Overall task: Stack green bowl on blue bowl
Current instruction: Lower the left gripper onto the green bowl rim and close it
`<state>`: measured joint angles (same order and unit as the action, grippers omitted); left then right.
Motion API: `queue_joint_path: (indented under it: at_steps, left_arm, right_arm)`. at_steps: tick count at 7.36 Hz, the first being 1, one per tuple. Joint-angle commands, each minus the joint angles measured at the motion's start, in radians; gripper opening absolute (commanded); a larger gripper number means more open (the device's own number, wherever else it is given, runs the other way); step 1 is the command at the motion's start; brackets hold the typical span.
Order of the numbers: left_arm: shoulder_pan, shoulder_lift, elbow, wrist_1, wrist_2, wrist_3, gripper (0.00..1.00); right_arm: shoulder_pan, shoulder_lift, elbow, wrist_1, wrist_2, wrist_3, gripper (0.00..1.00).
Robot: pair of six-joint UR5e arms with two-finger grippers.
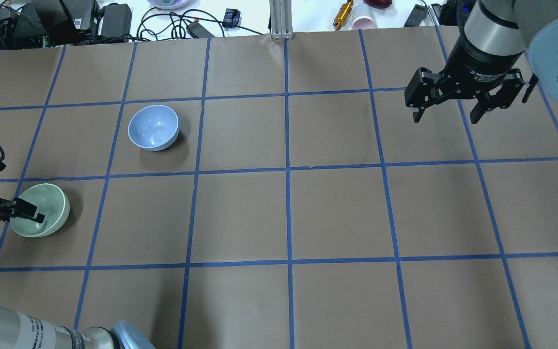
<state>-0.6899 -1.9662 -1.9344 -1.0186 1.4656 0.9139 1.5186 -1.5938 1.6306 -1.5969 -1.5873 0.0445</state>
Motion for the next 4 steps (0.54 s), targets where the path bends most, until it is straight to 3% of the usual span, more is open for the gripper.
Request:
queue_joint_path:
  at_steps: [1, 2, 4]
  left_arm:
    - [0.000, 0.001, 0.002, 0.000, -0.002, 0.003, 0.23]
    - [0.000, 0.004, 0.002, 0.000, -0.001, 0.012, 0.16]
    - [0.000, 0.006, 0.003, 0.000, -0.001, 0.017, 0.12]
  right_arm:
    - [0.000, 0.000, 0.002, 0.000, 0.000, 0.000, 1.00]
    - [0.000, 0.000, 0.000, 0.000, 0.000, 0.000, 1.00]
    - [0.000, 0.000, 0.000, 0.000, 0.000, 0.000, 1.00]
